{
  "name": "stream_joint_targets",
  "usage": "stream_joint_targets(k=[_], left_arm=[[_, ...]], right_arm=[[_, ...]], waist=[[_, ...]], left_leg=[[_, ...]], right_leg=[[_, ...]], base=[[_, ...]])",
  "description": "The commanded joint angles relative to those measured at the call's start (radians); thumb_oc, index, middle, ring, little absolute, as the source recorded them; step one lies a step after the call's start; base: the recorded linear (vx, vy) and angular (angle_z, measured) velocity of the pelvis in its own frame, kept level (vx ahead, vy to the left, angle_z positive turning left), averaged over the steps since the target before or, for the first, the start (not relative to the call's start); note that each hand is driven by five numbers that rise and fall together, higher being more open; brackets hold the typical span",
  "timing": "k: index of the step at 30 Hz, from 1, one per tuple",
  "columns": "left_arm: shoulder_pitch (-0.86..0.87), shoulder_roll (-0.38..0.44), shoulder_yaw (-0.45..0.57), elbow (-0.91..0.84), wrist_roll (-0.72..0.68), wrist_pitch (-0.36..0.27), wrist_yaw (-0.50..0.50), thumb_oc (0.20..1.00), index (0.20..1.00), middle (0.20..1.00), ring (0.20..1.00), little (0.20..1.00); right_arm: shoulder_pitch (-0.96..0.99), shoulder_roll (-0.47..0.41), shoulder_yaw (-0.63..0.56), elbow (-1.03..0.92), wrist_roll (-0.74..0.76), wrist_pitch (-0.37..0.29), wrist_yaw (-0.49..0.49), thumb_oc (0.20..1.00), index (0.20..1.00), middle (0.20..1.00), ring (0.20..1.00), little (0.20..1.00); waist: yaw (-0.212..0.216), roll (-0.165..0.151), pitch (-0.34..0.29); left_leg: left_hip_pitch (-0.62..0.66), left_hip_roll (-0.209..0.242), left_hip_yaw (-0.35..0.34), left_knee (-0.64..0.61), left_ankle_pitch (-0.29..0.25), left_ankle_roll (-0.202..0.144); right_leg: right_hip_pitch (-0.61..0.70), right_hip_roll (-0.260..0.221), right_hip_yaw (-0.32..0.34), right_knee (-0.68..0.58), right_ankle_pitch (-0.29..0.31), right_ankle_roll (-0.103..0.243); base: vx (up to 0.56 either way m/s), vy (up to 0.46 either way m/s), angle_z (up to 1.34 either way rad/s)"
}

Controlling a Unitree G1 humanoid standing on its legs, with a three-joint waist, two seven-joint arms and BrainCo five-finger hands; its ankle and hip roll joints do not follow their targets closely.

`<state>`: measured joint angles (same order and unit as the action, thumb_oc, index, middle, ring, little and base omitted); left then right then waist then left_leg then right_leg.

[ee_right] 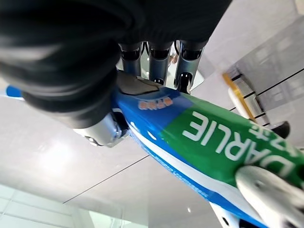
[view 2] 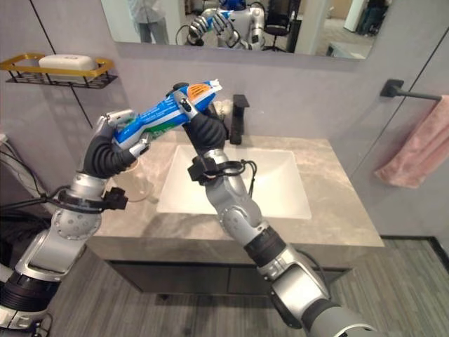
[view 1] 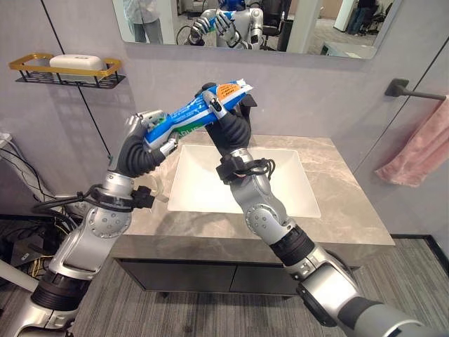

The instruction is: Put brush and paste in cup on sink, flatten towel.

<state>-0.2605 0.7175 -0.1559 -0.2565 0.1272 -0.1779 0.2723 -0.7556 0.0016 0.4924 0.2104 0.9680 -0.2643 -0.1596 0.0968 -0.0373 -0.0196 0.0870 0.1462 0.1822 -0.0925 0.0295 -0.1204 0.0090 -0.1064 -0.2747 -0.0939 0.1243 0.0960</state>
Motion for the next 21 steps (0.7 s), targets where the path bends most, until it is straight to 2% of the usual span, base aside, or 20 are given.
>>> stream_joint_targets(k=[1,6,14,15,16,17,18,19,20,21], left_arm=[[-0.032,0.006,0.019,-0.042,-0.01,-0.027,0.053,1.0,1.0,1.0,1.0,1.0],[0.025,0.006,0.064,-0.07,0.014,-0.027,0.083,1.0,1.0,1.0,1.0,1.0],[0.147,0.006,0.157,-0.117,-0.015,-0.046,0.099,1.0,1.0,1.0,1.0,1.0],[0.233,0.011,0.219,-0.126,-0.036,-0.058,0.105,1.0,1.0,1.0,1.0,1.0],[0.267,0.01,0.241,-0.115,-0.044,-0.065,0.11,1.0,1.0,1.0,1.0,1.0],[0.27,0.01,0.243,-0.117,-0.044,-0.065,0.109,1.0,1.0,1.0,1.0,1.0],[0.319,0.007,0.283,-0.094,-0.065,-0.076,0.116,1.0,1.0,1.0,1.0,1.0],[0.321,0.006,0.285,-0.095,-0.066,-0.077,0.116,1.0,1.0,1.0,1.0,1.0],[0.367,-0.007,0.326,-0.068,-0.104,-0.087,0.123,1.0,1.0,1.0,1.0,1.0],[0.368,-0.007,0.328,-0.069,-0.105,-0.088,0.122,1.0,1.0,1.0,1.0,1.0]], right_arm=[[-0.057,0.043,-0.08,-0.004,-0.001,-0.076,-0.032,0.2,0.2,0.2,0.2,0.2],[-0.07,0.057,-0.11,0.01,-0.02,-0.09,-0.061,0.2,0.2,0.2,0.2,0.2],[-0.093,0.029,-0.14,0.005,-0.047,-0.107,-0.079,0.2,0.2,0.2,0.2,0.2],[-0.101,-0.004,-0.169,-0.009,-0.069,-0.117,-0.09,0.2,0.2,0.2,0.2,0.2],[-0.106,-0.02,-0.18,-0.015,-0.08,-0.121,-0.097,0.2,0.2,0.2,0.2,0.2],[-0.106,-0.019,-0.179,-0.016,-0.081,-0.121,-0.098,0.2,0.2,0.2,0.2,0.2],[-0.111,-0.048,-0.199,-0.024,-0.103,-0.127,-0.106,0.2,0.2,0.2,0.2,0.2],[-0.11,-0.048,-0.198,-0.025,-0.104,-0.126,-0.107,0.2,0.2,0.2,0.2,0.2],[-0.111,-0.075,-0.221,-0.037,-0.124,-0.13,-0.117,0.2,0.2,0.2,0.2,0.2],[-0.11,-0.075,-0.221,-0.038,-0.125,-0.129,-0.118,0.2,0.2,0.2,0.2,0.2]], waist=[[0.011,-0.025,-0.014],[0.036,-0.027,-0.008],[0.077,-0.034,0.003],[0.115,-0.038,0.014],[0.133,-0.039,0.018],[0.128,-0.041,0.016],[0.16,-0.042,0.021],[0.155,-0.044,0.019],[0.184,-0.045,0.025],[0.181,-0.046,0.025]], left_leg=[[-0.006,0.016,-0.094,0.005,-0.026,0.023],[-0.021,0.009,-0.115,0.005,-0.02,0.023],[-0.055,-0.003,-0.164,0.005,-0.009,0.024],[-0.073,-0.01,-0.199,0.005,-0.002,0.024],[-0.077,-0.01,-0.21,0.005,-0.004,0.023],[-0.083,-0.014,-0.213,0.005,0.002,0.024],[-0.091,-0.016,-0.235,0.005,0.0,0.022],[-0.097,-0.02,-0.239,0.005,0.006,0.025],[-0.105,-0.025,-0.258,0.005,0.005,0.022],[-0.109,-0.028,-0.261,0.005,0.01,0.024]], right_leg=[[0.078,-0.099,-0.024,0.007,-0.063,0.069],[0.085,-0.105,-0.046,0.007,-0.063,0.069],[0.096,-0.115,-0.095,0.007,-0.064,0.07],[0.105,-0.12,-0.127,0.007,-0.063,0.072],[0.111,-0.121,-0.138,0.007,-0.067,0.073],[0.107,-0.123,-0.141,0.007,-0.063,0.073],[0.117,-0.124,-0.162,0.007,-0.067,0.075],[0.113,-0.128,-0.166,0.007,-0.063,0.075],[0.122,-0.128,-0.187,0.007,-0.068,0.077],[0.119,-0.131,-0.189,0.007,-0.064,0.077]], base=[[-0.01,0.001,0.21],[-0.01,0.004,0.15],[-0.01,0.003,0.22],[-0.01,-0.007,0.3],[-0.03,-0.001,0.39],[-0.01,-0.004,0.53],[-0.02,0.01,0.47],[0.0,0.002,0.32],[-0.02,0.012,0.35],[0.01,0.0,0.48]])
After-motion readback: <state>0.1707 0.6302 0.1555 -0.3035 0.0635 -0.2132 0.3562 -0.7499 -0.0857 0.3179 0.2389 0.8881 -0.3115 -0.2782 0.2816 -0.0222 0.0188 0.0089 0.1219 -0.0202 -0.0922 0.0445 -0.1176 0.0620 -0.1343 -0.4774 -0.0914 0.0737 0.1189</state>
